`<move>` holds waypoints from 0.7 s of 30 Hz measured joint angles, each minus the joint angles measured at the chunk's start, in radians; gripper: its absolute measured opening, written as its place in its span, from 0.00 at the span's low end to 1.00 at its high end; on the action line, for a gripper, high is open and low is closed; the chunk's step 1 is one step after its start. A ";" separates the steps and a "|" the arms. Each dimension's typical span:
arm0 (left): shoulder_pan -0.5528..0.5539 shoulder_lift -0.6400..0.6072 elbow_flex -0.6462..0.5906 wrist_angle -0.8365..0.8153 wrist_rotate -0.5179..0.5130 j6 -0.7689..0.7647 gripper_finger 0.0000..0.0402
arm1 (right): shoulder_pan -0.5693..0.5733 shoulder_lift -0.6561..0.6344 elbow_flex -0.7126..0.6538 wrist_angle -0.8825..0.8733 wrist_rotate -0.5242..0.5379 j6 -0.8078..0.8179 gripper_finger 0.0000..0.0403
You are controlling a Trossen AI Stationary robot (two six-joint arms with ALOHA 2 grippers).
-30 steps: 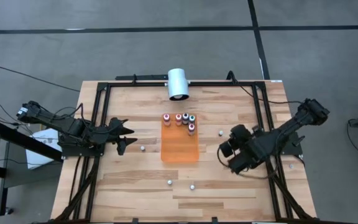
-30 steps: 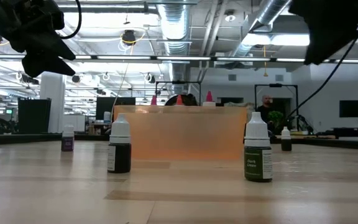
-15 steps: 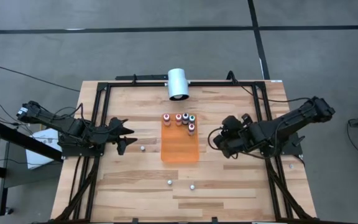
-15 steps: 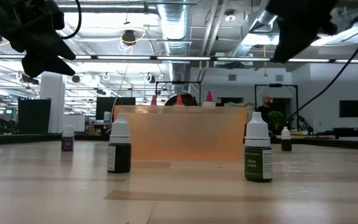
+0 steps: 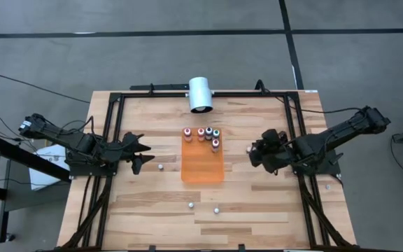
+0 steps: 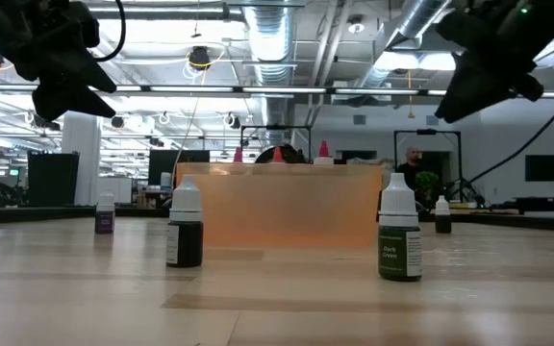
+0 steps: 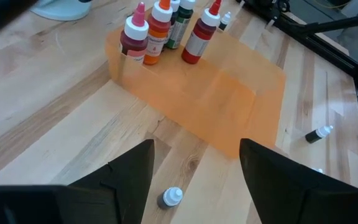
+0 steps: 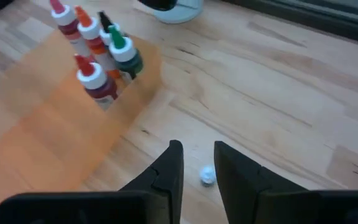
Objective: Pick & Place food coloring
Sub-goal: Put the small light green food coloring bottle into the bin
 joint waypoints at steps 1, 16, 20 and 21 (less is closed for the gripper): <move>0.000 0.000 0.000 0.000 -0.001 -0.001 0.57 | -0.002 -0.027 -0.012 -0.008 0.001 -0.002 0.20; 0.000 0.000 0.000 0.000 -0.046 -0.006 0.57 | 0.026 -0.462 -0.241 0.110 0.081 -0.066 0.20; 0.000 0.000 0.000 0.000 -0.065 -0.006 0.57 | 0.044 -0.522 -0.298 0.185 0.077 -0.124 0.20; 0.000 0.000 0.000 0.000 -0.065 -0.006 0.57 | 0.048 -0.528 -0.305 0.192 0.076 -0.136 0.20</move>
